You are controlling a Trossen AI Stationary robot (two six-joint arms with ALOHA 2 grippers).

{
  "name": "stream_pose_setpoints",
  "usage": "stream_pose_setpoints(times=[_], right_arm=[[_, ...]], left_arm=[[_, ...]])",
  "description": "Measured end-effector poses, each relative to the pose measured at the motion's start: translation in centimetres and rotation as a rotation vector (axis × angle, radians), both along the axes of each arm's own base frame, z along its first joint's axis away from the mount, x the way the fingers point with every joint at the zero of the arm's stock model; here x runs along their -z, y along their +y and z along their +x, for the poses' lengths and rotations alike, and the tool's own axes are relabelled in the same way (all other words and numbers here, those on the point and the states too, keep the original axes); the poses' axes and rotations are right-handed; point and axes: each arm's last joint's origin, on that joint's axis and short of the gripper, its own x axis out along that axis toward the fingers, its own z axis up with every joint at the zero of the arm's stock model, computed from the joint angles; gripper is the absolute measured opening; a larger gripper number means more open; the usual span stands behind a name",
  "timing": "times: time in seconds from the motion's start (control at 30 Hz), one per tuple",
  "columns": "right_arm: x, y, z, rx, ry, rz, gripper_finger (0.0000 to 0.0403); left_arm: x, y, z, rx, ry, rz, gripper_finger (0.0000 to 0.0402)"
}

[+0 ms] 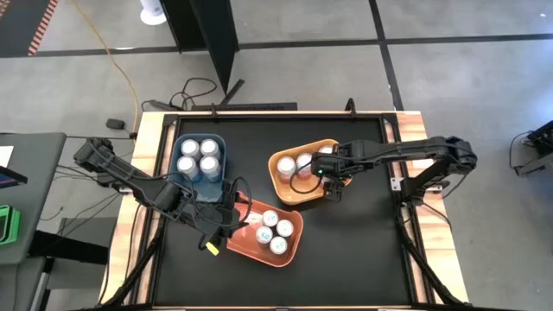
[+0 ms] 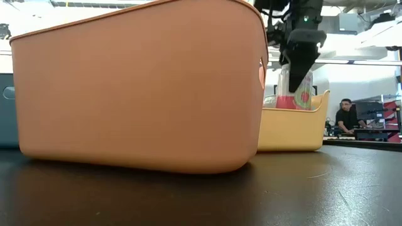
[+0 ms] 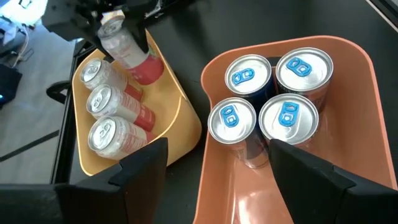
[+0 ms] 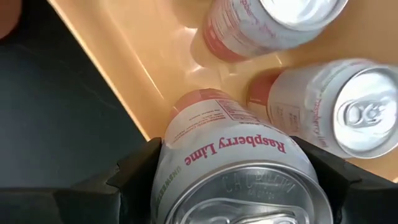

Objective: Sort soda cans
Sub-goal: Put the pink soda can into the yellow bin

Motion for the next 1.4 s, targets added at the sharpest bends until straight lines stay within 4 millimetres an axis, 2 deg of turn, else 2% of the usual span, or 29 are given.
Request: stream_pose_setpoints(times=[0.33,0.7,0.97,1.27,1.4], right_arm=[[2.4,-1.4,-0.7,0.123,0.026,0.013,0.031],[3.9,-2.3,-1.1,0.207,0.005,0.02,0.031],[4.0,-2.5,-1.0,0.233,-0.009,0.024,0.0313],[3.9,-2.6,-0.6,0.233,-0.051,0.026,0.0375],[3.9,-2.6,-0.6,0.233,-0.053,0.026,0.039]], left_arm=[[0.0,0.0,0.0,-0.005,-0.001,-0.007,0.0275],[0.0,0.0,0.0,-0.006,-0.001,-0.009,0.0275],[0.0,0.0,0.0,-0.005,-0.001,-0.009,0.0275],[0.0,0.0,0.0,-0.008,-0.001,-0.013,0.0275],[0.0,0.0,0.0,-0.009,-0.001,-0.014,0.0275]])
